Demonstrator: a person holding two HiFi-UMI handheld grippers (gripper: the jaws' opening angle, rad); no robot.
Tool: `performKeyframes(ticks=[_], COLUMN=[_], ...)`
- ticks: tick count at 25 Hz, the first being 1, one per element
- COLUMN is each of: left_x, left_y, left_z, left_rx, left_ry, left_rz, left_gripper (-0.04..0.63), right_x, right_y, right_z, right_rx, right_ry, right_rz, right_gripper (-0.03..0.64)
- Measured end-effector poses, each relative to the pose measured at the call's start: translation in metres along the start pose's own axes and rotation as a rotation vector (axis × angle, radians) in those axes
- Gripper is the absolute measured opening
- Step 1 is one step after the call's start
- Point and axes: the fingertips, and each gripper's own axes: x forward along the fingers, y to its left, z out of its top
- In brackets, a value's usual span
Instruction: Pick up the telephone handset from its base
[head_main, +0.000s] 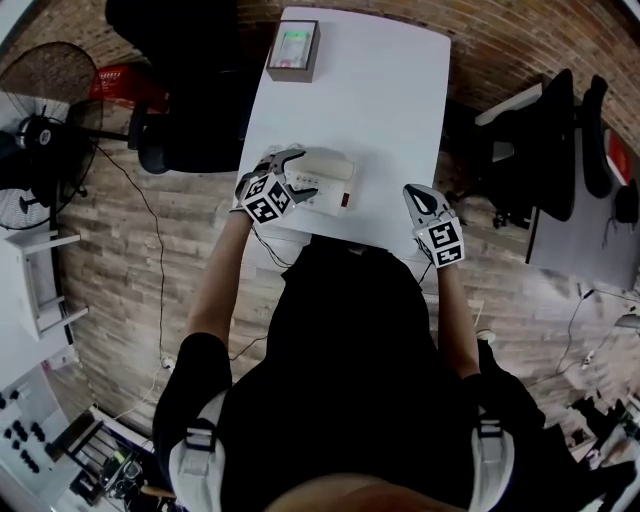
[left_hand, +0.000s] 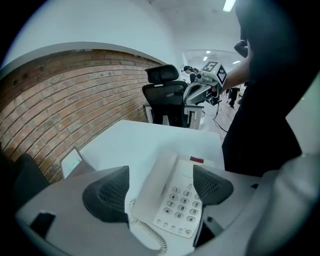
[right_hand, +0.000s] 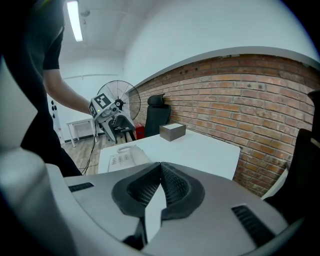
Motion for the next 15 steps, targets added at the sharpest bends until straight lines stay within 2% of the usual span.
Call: performKeyframes(ticks=[15], left_x=[0.044], left_y=[0.009], left_z=[-0.022], left_rx=[0.114], left_ry=[0.071], left_rz=[-0.152], left_gripper=[0.405], right_x=[-0.004], right_y=[-0.007], right_z=[-0.001], right_rx=[0.082], right_ry=[0.022], right_rz=[-0.093], right_gripper=[0.0])
